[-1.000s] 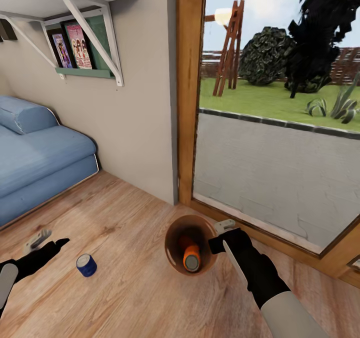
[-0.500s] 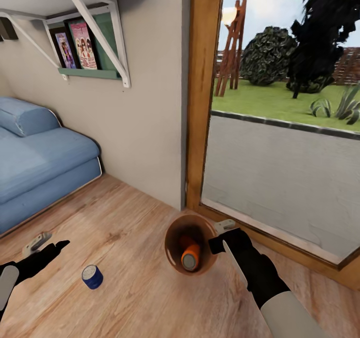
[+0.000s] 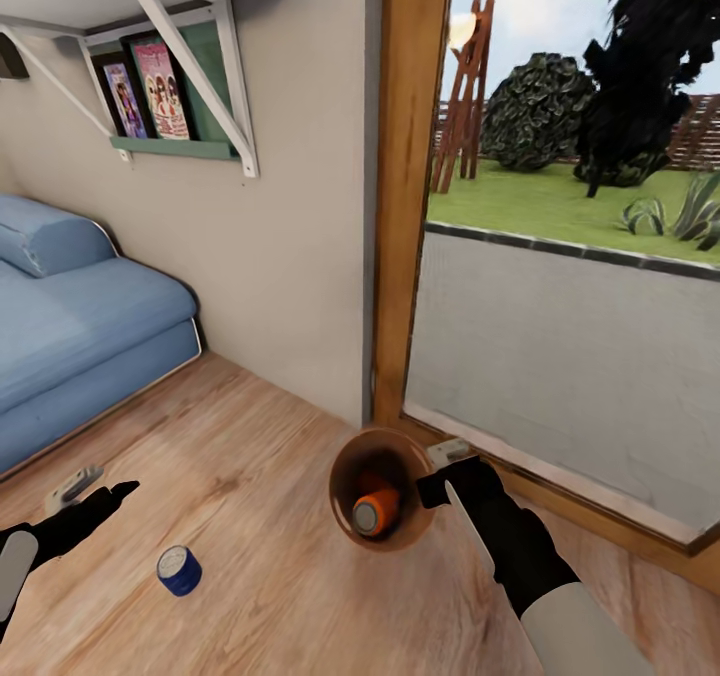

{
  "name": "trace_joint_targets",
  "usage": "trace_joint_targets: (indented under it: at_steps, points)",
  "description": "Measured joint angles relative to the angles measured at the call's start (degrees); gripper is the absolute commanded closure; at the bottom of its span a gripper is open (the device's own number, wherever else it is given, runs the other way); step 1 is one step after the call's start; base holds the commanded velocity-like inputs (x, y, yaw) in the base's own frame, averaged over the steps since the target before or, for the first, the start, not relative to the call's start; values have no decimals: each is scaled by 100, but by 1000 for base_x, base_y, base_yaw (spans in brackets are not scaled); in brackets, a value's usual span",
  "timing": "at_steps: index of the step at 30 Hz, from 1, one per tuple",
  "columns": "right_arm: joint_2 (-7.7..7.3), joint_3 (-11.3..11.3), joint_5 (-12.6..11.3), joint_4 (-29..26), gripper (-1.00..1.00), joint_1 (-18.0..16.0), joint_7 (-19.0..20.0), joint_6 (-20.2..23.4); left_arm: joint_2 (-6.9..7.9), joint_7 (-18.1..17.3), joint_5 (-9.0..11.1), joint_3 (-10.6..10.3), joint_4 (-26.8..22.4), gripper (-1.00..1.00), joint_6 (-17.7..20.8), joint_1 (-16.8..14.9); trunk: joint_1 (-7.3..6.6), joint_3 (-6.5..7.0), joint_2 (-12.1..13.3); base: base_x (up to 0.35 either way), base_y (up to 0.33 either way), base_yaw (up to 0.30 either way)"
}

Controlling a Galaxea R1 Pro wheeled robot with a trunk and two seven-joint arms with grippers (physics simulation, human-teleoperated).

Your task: Put the three can of soda from the living room inside the tash can in the kitchen.

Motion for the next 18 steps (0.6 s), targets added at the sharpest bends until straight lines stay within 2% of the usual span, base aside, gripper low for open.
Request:
trace_joint_targets:
  at_steps: [7,18]
  points:
    - [0,0,24,0,100,0,-2,1,-2,0,5,0,-4,-100,-1,0,0,0,0,250,0,0]
    - [0,16,31,0,100,0,-3,1,0,0,11,0,-1,-100,6,0,0,0,0,31,24,0]
